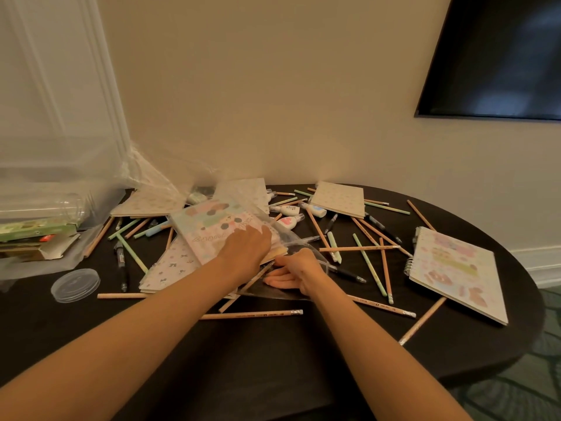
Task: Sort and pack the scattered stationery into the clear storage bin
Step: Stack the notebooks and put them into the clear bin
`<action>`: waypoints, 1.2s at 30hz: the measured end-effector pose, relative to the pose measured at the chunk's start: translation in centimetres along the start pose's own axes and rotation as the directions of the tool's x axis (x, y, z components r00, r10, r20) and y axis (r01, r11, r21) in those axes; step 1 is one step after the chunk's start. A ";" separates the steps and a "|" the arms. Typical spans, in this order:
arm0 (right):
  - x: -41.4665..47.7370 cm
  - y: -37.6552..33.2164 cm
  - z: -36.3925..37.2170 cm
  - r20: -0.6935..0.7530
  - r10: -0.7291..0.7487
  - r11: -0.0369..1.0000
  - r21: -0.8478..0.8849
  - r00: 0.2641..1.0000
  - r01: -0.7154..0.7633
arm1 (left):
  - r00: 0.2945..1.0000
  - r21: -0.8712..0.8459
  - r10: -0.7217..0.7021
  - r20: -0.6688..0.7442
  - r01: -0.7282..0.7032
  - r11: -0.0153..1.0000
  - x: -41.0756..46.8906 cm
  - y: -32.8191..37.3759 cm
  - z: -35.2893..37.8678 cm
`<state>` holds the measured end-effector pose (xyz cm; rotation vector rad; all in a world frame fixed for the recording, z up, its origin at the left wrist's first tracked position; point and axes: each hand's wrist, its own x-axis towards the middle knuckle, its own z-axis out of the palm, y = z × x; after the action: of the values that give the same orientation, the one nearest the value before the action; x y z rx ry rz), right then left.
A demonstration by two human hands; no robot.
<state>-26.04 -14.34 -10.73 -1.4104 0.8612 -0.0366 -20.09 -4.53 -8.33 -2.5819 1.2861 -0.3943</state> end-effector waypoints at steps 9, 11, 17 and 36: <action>0.0 -0.5 -0.2 0.100 0.013 0.997 0.080 0.995 -0.021 | 0.993 -0.057 -0.119 0.019 0.119 0.991 0.0 -0.6 -0.8; 0.3 -0.5 0.2 0.070 -0.030 0.986 0.165 0.997 0.018 | 0.995 -0.056 -0.095 0.011 0.096 0.994 0.0 -0.8 -1.3; 1.3 -1.2 1.9 -0.035 -0.133 0.961 0.242 0.990 0.138 | 0.992 -0.035 -0.103 -0.079 0.100 0.994 -0.4 -2.0 -0.6; 1.3 -0.7 2.8 -0.016 -0.059 0.966 0.251 0.998 0.061 | 0.994 -0.041 -0.092 -0.062 0.090 0.995 -0.9 -2.5 2.3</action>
<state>-23.31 -12.77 -10.98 -1.1976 0.7909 -0.1924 -18.01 -2.11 -9.81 -2.6877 1.2100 -0.4774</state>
